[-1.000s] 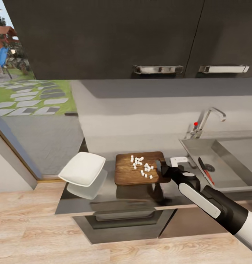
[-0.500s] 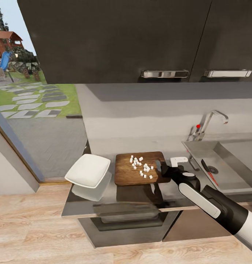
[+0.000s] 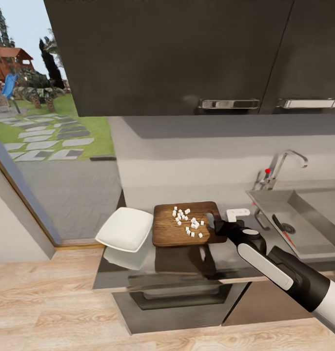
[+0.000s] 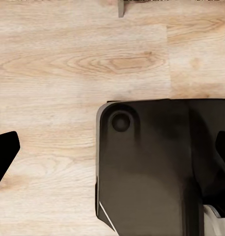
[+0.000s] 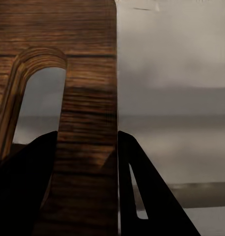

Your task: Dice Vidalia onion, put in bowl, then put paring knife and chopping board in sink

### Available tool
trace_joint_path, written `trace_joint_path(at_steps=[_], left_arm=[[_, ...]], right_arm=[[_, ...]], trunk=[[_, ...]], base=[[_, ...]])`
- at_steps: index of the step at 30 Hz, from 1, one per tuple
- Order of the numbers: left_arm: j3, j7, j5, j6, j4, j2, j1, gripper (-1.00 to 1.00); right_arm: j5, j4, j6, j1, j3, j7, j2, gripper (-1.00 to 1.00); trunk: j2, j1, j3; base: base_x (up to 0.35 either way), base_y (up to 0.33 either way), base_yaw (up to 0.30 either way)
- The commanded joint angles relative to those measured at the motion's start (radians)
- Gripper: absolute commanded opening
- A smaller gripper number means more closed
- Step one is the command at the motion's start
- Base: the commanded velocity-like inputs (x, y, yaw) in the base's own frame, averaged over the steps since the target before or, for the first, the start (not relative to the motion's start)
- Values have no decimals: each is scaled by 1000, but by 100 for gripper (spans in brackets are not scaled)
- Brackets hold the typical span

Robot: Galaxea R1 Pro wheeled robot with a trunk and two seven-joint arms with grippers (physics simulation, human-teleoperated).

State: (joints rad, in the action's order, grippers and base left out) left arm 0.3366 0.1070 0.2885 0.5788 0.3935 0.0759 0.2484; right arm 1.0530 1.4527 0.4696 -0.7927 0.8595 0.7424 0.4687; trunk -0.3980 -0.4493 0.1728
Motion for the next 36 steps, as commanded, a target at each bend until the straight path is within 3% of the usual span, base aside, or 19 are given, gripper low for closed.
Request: trace_joint_path(at_steps=[1,11,25,36], left_arm=[[9,10,3,1,2,2,0,100],[9,10,3,1,2,1,0,100],[9,10,3,1,2,1,0,100],[9,9,3,0,2,1,0,100]], right_arm=[[4,1,3,-2,3,8,1,-100],[4,1,3,-2,3,8,1,-100],[5,1,3,-2,3,8,1,-100],[5,1,3,-2,3,8,1,-100]], trunk=[[-2,-1,0],[-2,-1,-15],[-2,-1,-37],[-2,-1,-54]], base=[[0,44,0],[0,43,0],[2,257,0],[127,265,0]])
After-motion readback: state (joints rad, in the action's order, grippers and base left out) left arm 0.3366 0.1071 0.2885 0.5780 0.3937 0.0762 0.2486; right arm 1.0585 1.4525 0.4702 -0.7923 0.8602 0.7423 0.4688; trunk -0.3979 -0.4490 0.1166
